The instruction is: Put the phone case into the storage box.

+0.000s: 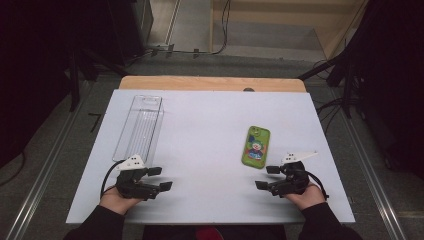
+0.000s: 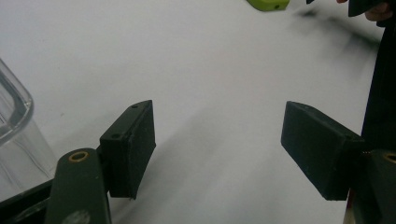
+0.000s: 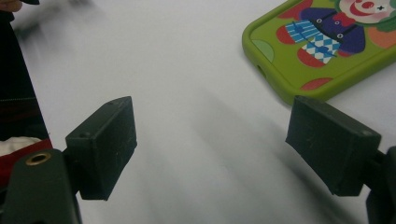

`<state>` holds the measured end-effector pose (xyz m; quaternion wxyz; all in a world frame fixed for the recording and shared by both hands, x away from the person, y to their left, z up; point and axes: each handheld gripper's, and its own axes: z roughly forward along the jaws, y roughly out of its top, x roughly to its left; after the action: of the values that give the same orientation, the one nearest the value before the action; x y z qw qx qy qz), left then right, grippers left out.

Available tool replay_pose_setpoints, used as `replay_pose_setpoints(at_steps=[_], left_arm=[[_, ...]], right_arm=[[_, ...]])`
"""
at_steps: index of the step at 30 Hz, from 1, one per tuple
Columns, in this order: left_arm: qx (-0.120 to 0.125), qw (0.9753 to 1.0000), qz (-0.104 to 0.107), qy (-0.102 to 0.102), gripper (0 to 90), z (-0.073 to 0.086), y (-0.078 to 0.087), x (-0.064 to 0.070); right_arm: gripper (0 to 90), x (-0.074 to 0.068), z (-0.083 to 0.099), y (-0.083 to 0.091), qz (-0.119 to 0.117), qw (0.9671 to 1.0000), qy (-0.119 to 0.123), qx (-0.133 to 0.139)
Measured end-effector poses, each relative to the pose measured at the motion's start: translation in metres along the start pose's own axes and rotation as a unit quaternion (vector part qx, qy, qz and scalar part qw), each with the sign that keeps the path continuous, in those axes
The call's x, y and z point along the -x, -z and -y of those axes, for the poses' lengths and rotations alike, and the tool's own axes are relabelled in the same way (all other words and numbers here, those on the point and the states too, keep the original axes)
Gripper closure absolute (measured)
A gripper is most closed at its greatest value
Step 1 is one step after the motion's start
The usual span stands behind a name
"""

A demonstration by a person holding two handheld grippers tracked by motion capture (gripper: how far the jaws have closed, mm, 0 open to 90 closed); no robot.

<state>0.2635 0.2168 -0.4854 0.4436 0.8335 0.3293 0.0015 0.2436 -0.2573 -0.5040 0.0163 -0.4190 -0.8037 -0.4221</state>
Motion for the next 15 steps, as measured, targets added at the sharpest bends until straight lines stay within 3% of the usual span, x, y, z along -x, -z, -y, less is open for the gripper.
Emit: replay_pose_setpoints(at_steps=[15], left_arm=[[0.005,1.0000,0.004,0.001,26.9,-0.0004,0.0007,-0.0006]], right_arm=[[14.4,-0.0040,-0.0010,-0.0004,0.000,1.0000,0.007,0.003]])
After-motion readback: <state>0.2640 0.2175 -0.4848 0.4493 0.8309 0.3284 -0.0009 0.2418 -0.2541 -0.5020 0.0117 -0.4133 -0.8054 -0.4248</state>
